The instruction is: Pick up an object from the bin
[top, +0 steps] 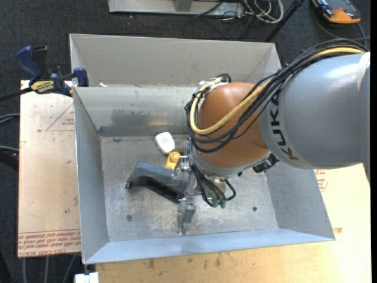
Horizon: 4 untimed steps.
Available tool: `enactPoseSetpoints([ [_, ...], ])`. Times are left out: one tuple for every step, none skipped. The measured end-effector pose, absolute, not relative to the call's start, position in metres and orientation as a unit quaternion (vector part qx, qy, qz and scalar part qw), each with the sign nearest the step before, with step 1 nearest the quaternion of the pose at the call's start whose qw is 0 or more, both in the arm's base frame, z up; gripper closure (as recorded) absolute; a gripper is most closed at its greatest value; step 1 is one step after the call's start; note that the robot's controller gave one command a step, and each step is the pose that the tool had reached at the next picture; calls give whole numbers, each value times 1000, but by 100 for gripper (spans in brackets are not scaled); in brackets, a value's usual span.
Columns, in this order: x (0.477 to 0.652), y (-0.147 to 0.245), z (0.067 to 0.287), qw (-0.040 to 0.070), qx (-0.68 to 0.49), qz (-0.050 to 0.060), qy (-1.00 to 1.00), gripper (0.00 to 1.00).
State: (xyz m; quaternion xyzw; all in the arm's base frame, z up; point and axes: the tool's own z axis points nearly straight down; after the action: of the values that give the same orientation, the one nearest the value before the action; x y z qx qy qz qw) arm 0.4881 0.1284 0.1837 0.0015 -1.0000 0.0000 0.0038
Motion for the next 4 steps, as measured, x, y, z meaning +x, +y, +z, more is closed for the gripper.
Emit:
enactPoseSetpoints([
  [490,128,187,0,0,0,-1000,0],
  [506,129,150,-2,-52,-1,-999,0],
  [526,133,135,0,-165,-1,-986,0],
  [535,139,127,-3,-168,-1,-986,0],
])
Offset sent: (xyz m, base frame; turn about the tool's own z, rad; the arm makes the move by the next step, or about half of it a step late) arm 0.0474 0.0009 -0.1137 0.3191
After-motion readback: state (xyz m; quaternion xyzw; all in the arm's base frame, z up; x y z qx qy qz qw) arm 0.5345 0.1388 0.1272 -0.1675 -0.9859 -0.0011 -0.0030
